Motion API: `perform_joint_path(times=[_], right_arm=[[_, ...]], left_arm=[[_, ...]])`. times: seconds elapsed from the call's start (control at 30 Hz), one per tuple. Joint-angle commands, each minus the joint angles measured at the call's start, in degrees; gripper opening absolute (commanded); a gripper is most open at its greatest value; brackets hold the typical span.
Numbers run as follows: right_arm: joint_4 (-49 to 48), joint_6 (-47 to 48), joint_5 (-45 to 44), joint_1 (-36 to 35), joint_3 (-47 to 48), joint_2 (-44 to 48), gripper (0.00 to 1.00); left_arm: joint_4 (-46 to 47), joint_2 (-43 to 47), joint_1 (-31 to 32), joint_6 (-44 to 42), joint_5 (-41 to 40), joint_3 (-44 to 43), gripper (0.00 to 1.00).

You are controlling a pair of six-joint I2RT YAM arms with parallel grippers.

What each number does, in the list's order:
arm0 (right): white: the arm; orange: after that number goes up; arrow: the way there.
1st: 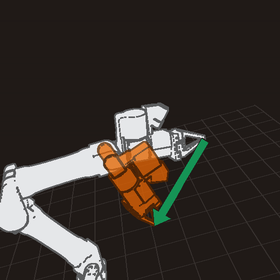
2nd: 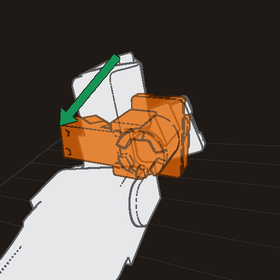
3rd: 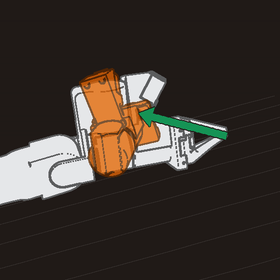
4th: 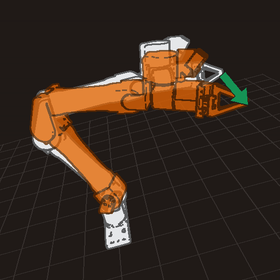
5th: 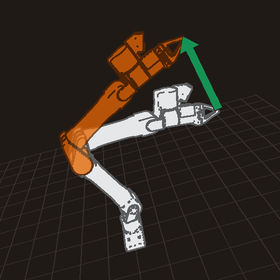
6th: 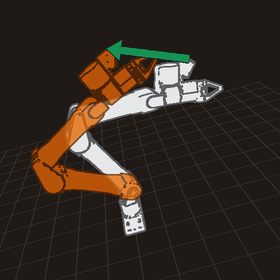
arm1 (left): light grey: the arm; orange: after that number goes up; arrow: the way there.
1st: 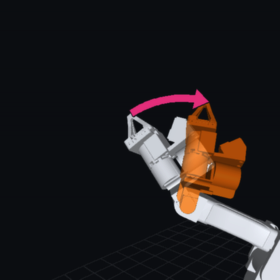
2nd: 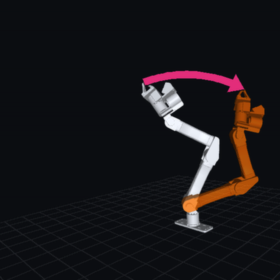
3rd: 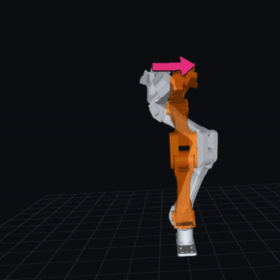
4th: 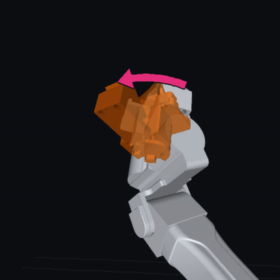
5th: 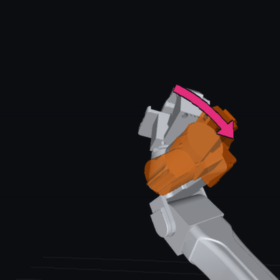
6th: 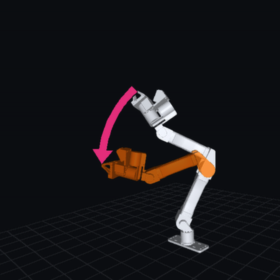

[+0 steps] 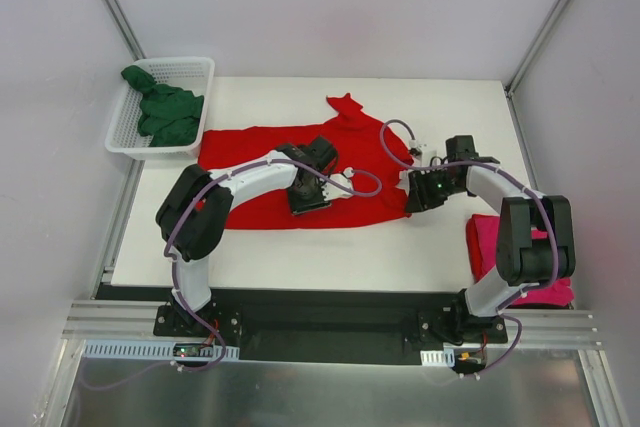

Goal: Fold and stack the t-shirts
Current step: Fold the flattened tshirt in 1/3 of the way

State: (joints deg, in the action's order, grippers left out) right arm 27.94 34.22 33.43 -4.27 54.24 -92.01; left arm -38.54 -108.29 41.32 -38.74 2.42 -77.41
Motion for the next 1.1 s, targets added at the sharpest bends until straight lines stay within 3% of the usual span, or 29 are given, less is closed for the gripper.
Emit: perform_joint_path(times=[0.0,0.87,1.07], right_arm=[[-2.9,2.3,-1.2,-0.7,-0.7,0.3,0.36],[1.3,8.1,-5.2,-3.0,-2.0,2.4,0.37],[1.8,9.1,-5.9,-3.0,-1.6,2.2,0.33]], left_arm=[[-1.5,1.3,0.5,-1.2,-0.8,0.6,0.40],[-1.7,-0.9,1.6,-1.6,-1.6,-1.9,0.41],[-1.6,-4.0,1.6,-1.2,-0.6,-5.2,0.41]])
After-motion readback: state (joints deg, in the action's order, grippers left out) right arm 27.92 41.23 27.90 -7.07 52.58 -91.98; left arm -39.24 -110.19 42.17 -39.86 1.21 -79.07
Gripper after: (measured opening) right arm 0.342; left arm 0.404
